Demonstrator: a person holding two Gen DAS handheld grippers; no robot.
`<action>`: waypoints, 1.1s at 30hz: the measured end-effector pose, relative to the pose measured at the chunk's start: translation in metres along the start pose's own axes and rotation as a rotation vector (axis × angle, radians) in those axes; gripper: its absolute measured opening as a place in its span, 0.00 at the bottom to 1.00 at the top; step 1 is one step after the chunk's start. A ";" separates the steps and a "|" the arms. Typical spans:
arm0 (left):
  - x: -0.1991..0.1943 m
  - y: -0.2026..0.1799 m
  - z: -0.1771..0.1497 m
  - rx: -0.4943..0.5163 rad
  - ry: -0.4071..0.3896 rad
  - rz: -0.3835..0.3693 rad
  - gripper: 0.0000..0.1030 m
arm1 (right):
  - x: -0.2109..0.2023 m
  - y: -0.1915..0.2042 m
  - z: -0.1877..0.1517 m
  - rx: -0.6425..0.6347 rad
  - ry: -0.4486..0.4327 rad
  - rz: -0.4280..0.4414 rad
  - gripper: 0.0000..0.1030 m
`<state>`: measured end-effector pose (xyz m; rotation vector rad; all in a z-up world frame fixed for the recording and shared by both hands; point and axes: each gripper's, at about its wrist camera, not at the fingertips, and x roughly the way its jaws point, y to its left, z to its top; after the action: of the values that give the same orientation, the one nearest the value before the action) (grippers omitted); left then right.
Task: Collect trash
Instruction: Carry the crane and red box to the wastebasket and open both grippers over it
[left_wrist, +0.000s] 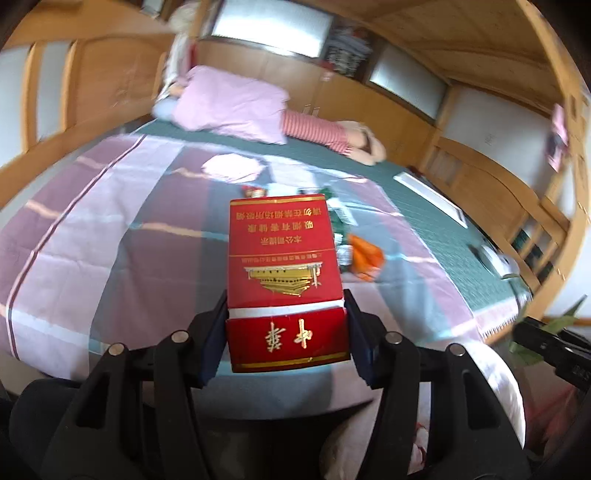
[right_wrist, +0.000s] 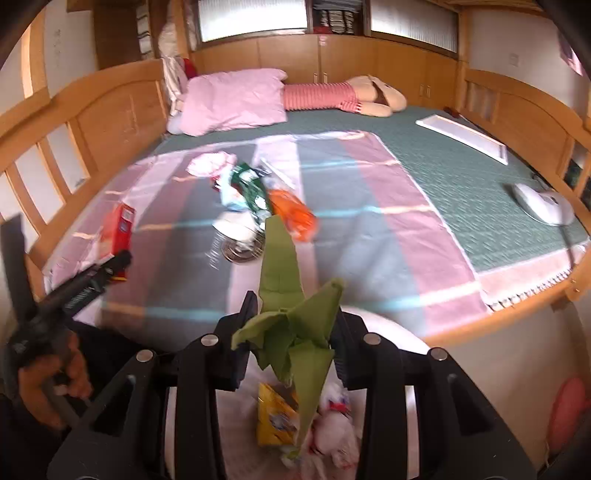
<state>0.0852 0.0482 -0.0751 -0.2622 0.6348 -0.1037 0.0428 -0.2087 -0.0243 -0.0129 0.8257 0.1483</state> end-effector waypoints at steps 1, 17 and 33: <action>-0.006 -0.008 -0.002 0.024 -0.007 -0.010 0.56 | 0.000 -0.007 -0.007 0.015 0.023 0.002 0.36; -0.020 -0.059 -0.034 0.179 0.071 -0.161 0.56 | 0.006 -0.061 -0.046 0.282 0.176 -0.021 0.56; -0.012 -0.133 -0.089 0.500 0.193 -0.393 0.88 | -0.035 -0.071 -0.021 0.338 -0.072 -0.056 0.57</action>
<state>0.0200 -0.0962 -0.1004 0.1124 0.7204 -0.6617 0.0140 -0.2849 -0.0160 0.2862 0.7690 -0.0444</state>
